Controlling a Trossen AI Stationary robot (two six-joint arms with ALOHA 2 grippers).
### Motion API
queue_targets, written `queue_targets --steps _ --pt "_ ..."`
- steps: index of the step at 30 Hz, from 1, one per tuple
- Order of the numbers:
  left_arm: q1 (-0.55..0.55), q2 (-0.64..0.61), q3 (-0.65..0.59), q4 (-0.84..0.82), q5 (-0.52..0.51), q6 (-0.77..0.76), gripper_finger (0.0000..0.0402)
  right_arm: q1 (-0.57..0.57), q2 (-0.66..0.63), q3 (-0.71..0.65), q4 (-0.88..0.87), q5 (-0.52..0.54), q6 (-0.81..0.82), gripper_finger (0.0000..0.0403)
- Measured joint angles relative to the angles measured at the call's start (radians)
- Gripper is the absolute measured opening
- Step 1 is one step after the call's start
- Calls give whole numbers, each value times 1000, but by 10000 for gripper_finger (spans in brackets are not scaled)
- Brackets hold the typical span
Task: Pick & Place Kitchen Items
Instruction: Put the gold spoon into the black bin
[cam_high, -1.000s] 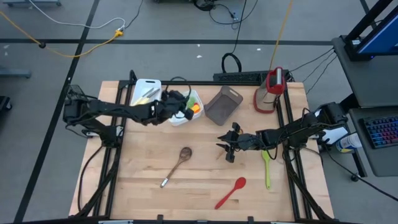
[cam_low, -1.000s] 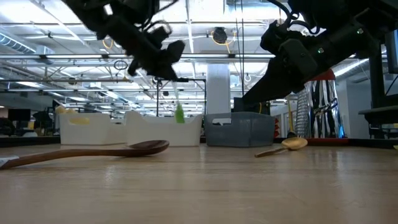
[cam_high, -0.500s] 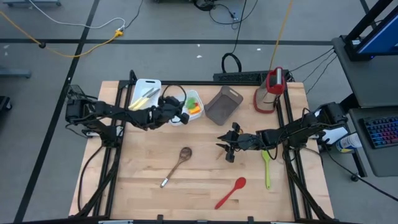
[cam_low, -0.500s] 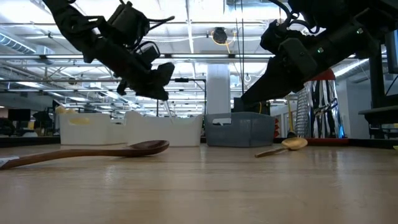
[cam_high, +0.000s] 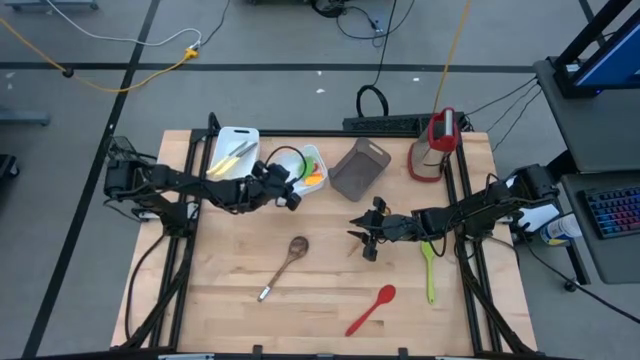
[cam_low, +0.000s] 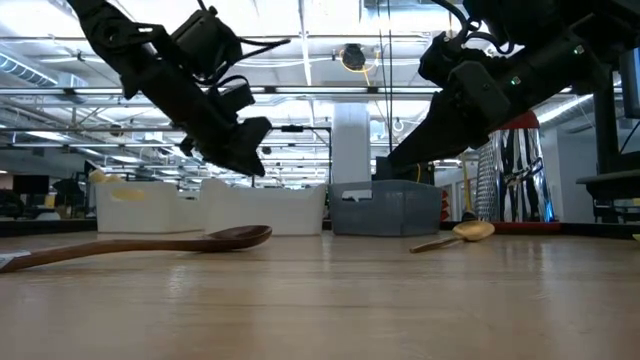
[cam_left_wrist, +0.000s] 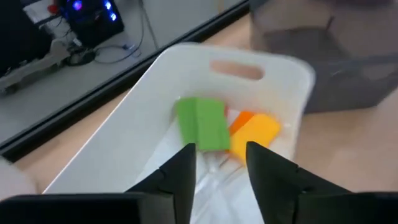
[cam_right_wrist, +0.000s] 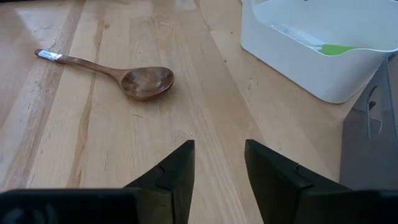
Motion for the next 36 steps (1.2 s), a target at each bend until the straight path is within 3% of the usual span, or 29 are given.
queue_targets --steps 6,11,17,29,36 --pt "-50 -33 20 51 6 27 165 0 0 0 -5 -31 0 137" --pt "-109 -48 56 96 105 54 159 0 0 -1 -11 -106 -31 137" --pt "-181 -50 69 128 217 -25 153 0 0 -1 -31 -104 -46 137" --pt "-297 -49 69 123 234 -62 152 -21 0 -1 -182 -130 -116 139" --pt "-298 -49 69 120 235 -49 152 -64 0 -1 -193 -235 -226 183"
